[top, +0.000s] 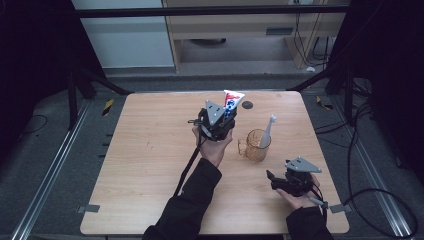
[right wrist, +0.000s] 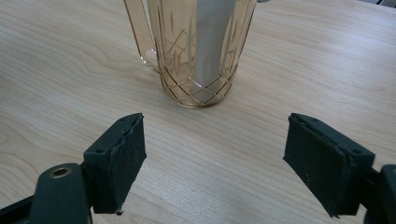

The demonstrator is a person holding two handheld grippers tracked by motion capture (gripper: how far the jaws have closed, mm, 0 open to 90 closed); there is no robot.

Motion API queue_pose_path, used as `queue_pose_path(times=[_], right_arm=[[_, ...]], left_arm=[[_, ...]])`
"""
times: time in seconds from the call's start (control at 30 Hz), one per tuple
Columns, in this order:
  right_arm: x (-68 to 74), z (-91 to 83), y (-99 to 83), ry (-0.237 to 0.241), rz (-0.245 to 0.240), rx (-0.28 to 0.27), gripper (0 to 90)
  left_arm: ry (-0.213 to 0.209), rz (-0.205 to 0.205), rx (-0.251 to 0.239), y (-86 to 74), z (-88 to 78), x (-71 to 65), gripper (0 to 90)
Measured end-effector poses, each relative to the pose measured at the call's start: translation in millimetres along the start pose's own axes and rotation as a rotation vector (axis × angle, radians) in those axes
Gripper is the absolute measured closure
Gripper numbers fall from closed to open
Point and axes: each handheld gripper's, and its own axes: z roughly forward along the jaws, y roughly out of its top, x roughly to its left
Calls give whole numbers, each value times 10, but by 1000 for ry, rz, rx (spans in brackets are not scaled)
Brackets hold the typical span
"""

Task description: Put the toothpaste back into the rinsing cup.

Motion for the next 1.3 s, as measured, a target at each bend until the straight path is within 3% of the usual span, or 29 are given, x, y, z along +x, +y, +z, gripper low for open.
queue_pose_path(times=[0.47, 1.3], right_arm=[[-4, 14, -16, -6, -4, 3, 188], [-18, 6, -23, -7, -1, 1, 189]], left_arm=[[11, -21, -46, -118, 139, -154, 701], [-20, -38, -88, -200, 352, -437, 700]])
